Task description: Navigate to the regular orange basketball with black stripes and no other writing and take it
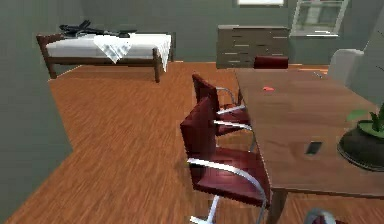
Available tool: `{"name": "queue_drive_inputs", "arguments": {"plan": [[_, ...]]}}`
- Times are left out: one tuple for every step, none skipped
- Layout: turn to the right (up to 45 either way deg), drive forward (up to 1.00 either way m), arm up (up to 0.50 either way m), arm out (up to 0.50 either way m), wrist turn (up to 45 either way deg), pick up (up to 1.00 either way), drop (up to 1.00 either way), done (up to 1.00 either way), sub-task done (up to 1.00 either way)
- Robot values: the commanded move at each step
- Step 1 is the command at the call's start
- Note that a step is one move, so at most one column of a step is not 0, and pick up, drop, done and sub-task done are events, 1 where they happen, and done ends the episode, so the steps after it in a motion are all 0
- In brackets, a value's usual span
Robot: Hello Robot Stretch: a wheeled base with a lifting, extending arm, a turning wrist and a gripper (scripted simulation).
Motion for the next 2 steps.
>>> {"name": "queue_drive_inputs", "arguments": {"plan": [[-45.0,0.0,0.0,0.0,0.0,0.0,0.0,0.0,0.0],[-45.0,0.0,0.0,0.0,0.0,0.0,0.0,0.0,0.0]]}}
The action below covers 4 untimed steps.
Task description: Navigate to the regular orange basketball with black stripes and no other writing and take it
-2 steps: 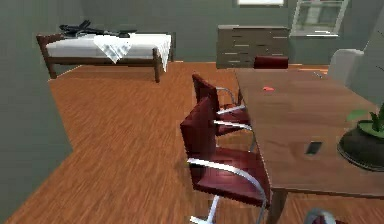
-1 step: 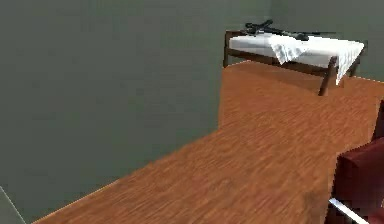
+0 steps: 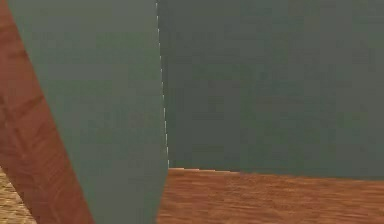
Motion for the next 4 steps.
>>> {"name": "queue_drive_inputs", "arguments": {"plan": [[-45.0,0.0,0.0,0.0,0.0,0.0,0.0,0.0,0.0],[0.0,0.05,0.0,0.0,0.0,0.0,0.0,0.0,0.0],[45.0,0.0,0.0,0.0,0.0,0.0,0.0,0.0,0.0],[45.0,0.0,0.0,0.0,0.0,0.0,0.0,0.0,0.0]]}}
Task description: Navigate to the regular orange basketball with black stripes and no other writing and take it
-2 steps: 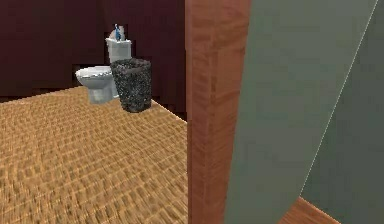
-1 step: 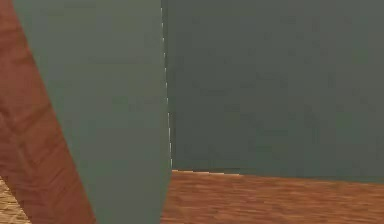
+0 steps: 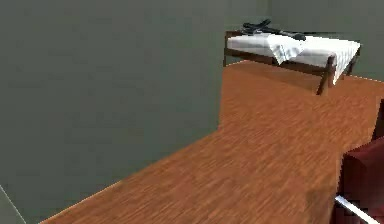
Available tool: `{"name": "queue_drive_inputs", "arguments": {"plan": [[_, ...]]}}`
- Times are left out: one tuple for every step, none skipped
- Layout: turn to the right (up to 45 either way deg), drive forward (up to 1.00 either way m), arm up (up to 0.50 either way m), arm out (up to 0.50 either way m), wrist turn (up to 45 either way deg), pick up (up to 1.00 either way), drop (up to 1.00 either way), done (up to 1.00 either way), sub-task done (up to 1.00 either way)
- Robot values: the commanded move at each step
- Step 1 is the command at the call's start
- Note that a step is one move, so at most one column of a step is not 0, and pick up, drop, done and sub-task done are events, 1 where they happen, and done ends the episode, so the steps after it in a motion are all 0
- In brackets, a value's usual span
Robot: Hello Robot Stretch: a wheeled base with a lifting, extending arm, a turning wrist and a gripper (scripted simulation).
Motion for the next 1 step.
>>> {"name": "queue_drive_inputs", "arguments": {"plan": [[36.0,0.0,0.0,0.0,0.0,0.0,0.0,0.0,0.0]]}}
